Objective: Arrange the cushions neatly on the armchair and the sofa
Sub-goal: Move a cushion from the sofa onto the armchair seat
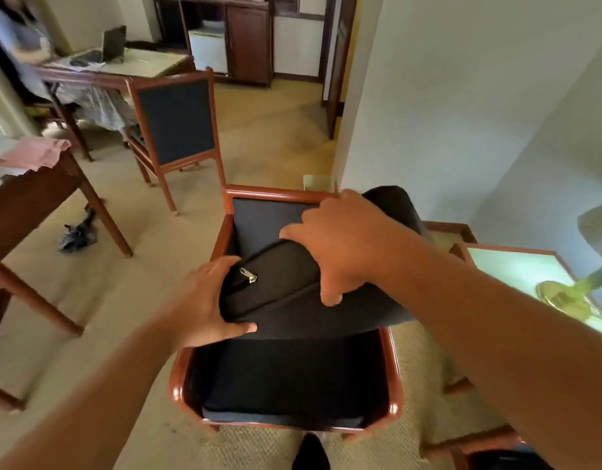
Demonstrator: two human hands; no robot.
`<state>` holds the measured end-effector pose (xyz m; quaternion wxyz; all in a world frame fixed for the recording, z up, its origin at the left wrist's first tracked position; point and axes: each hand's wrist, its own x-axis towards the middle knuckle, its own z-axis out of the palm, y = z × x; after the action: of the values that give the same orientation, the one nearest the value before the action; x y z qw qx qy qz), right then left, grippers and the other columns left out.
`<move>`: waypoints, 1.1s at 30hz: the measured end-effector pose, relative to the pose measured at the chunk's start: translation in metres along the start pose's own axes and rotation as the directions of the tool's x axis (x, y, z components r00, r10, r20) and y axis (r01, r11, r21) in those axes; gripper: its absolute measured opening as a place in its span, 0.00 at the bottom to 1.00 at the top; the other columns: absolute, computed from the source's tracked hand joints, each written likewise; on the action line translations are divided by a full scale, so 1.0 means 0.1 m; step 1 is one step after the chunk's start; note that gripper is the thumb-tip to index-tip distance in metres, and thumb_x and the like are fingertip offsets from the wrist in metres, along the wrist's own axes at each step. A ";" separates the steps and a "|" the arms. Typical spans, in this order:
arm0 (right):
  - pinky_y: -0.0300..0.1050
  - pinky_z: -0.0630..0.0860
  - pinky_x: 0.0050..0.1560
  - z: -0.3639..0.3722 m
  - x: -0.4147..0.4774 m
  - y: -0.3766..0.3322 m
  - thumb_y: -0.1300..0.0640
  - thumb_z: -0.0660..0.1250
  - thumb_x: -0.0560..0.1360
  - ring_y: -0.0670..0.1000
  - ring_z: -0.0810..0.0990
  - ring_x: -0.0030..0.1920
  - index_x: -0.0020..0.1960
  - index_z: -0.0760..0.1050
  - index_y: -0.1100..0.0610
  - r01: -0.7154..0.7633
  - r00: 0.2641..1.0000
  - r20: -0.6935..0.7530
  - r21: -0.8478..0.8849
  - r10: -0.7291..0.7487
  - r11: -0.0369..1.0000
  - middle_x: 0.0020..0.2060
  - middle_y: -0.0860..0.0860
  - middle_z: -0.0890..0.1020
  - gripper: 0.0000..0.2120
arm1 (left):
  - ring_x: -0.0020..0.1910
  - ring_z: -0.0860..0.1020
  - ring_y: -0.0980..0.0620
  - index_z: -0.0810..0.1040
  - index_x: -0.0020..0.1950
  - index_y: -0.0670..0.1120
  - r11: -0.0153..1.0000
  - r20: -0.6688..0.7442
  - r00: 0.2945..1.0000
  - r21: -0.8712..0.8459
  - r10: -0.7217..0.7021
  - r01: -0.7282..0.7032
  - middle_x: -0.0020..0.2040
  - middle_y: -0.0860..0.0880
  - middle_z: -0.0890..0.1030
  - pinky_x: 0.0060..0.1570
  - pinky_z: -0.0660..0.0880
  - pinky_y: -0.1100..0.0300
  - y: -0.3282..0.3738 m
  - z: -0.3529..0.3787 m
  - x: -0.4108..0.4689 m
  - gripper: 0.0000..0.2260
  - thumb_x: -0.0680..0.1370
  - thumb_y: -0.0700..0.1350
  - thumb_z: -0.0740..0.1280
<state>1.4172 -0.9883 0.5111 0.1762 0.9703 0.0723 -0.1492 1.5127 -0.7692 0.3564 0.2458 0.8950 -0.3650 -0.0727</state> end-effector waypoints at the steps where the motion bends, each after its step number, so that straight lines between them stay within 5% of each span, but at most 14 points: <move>1: 0.55 0.69 0.55 0.19 0.18 0.00 0.38 0.79 0.56 0.55 0.77 0.53 0.69 0.68 0.44 0.009 0.998 0.063 -0.025 -0.007 1.000 0.54 0.49 0.78 0.44 | 0.64 0.73 0.49 0.64 0.74 0.54 1.000 0.064 0.998 0.003 -0.022 0.022 0.66 0.53 0.74 0.63 0.71 0.54 -0.05 0.25 0.11 0.48 0.59 0.66 0.78; 4: 0.56 0.67 0.57 0.82 0.61 0.17 0.37 0.78 0.59 0.56 0.76 0.56 0.70 0.68 0.47 0.055 0.993 0.104 -0.027 -0.052 0.998 0.58 0.51 0.77 0.44 | 0.64 0.74 0.48 0.63 0.74 0.52 0.998 0.195 0.979 0.011 -0.056 0.054 0.65 0.53 0.73 0.62 0.71 0.54 -0.20 0.90 0.45 0.48 0.59 0.66 0.76; 9: 0.57 0.67 0.57 1.01 1.06 0.13 0.36 0.74 0.66 0.57 0.76 0.55 0.73 0.65 0.51 0.145 0.988 -0.058 -0.024 -0.146 0.989 0.59 0.54 0.76 0.42 | 0.66 0.71 0.50 0.63 0.74 0.54 0.991 0.164 0.980 0.090 -0.110 0.096 0.67 0.56 0.71 0.64 0.67 0.58 -0.65 0.96 0.81 0.46 0.59 0.59 0.77; 13: 0.59 0.65 0.63 0.96 1.38 0.47 0.33 0.73 0.64 0.59 0.74 0.61 0.75 0.65 0.50 0.096 0.992 -0.086 0.001 -0.095 0.995 0.63 0.53 0.74 0.44 | 0.72 0.67 0.46 0.56 0.78 0.53 0.956 0.186 0.940 0.117 -0.287 0.269 0.73 0.52 0.67 0.68 0.67 0.54 -0.76 1.01 1.17 0.50 0.62 0.54 0.78; 16: 0.60 0.70 0.63 1.10 1.58 0.71 0.42 0.78 0.65 0.61 0.71 0.65 0.81 0.51 0.45 0.055 0.990 -0.136 0.182 -0.030 0.982 0.70 0.55 0.66 0.53 | 0.71 0.67 0.46 0.50 0.80 0.53 0.925 0.232 0.900 -0.005 -0.369 0.380 0.74 0.50 0.65 0.67 0.70 0.52 -0.80 1.08 1.31 0.57 0.59 0.58 0.81; 18: 0.63 0.68 0.68 1.42 1.74 0.86 0.48 0.78 0.67 0.61 0.71 0.68 0.82 0.41 0.44 0.024 0.998 -0.070 0.293 -0.004 0.956 0.72 0.55 0.65 0.58 | 0.71 0.66 0.52 0.51 0.80 0.53 0.903 0.191 0.911 -0.165 -0.365 0.396 0.73 0.54 0.63 0.68 0.68 0.55 -0.79 1.15 1.41 0.60 0.56 0.59 0.83; 21: 0.67 0.58 0.74 2.24 1.84 1.11 0.41 0.78 0.67 0.61 0.70 0.72 0.83 0.42 0.45 -0.201 0.953 0.288 0.364 0.096 0.909 0.75 0.54 0.67 0.58 | 0.68 0.68 0.53 0.59 0.76 0.53 0.845 0.094 0.894 -0.297 -0.437 0.445 0.69 0.55 0.66 0.64 0.67 0.58 -0.92 1.22 1.57 0.53 0.58 0.54 0.85; 23: 0.66 0.58 0.75 2.81 1.66 1.14 0.36 0.76 0.67 0.62 0.63 0.77 0.83 0.41 0.44 -0.325 0.837 0.538 0.344 0.099 0.881 0.79 0.54 0.61 0.58 | 0.66 0.71 0.49 0.61 0.75 0.53 0.837 0.134 0.865 -0.220 -0.483 0.501 0.67 0.52 0.69 0.62 0.69 0.55 -1.13 1.20 1.61 0.47 0.63 0.54 0.84; 25: 0.63 0.55 0.77 3.19 1.43 1.05 0.37 0.74 0.71 0.61 0.56 0.80 0.83 0.41 0.43 -0.399 0.765 0.639 0.380 0.075 0.834 0.82 0.54 0.54 0.54 | 0.68 0.71 0.46 0.59 0.76 0.54 0.868 0.247 0.848 -0.053 -0.469 0.495 0.67 0.50 0.71 0.63 0.71 0.52 -1.33 1.14 1.62 0.48 0.63 0.58 0.82; 29: 0.57 0.58 0.77 3.38 1.29 0.91 0.41 0.72 0.75 0.59 0.57 0.80 0.82 0.40 0.41 -0.494 0.782 0.610 0.482 0.127 0.724 0.82 0.54 0.52 0.49 | 0.75 0.64 0.41 0.48 0.82 0.56 0.887 0.462 0.760 0.183 -0.458 0.423 0.78 0.46 0.59 0.70 0.70 0.45 -1.40 1.06 1.92 0.62 0.57 0.69 0.79; 33: 0.55 0.61 0.76 3.24 1.52 0.92 0.46 0.71 0.77 0.59 0.58 0.80 0.82 0.38 0.43 -0.514 0.840 0.479 0.555 0.254 0.654 0.82 0.55 0.53 0.49 | 0.76 0.63 0.42 0.46 0.82 0.49 0.917 0.563 0.726 0.286 -0.395 0.277 0.79 0.46 0.59 0.71 0.68 0.44 -1.11 1.30 2.26 0.65 0.57 0.71 0.77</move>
<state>1.4934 -1.1781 0.2032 -0.1430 0.9153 -0.2301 -0.2981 1.7041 -0.9075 0.1999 0.0146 0.8928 -0.2606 -0.3671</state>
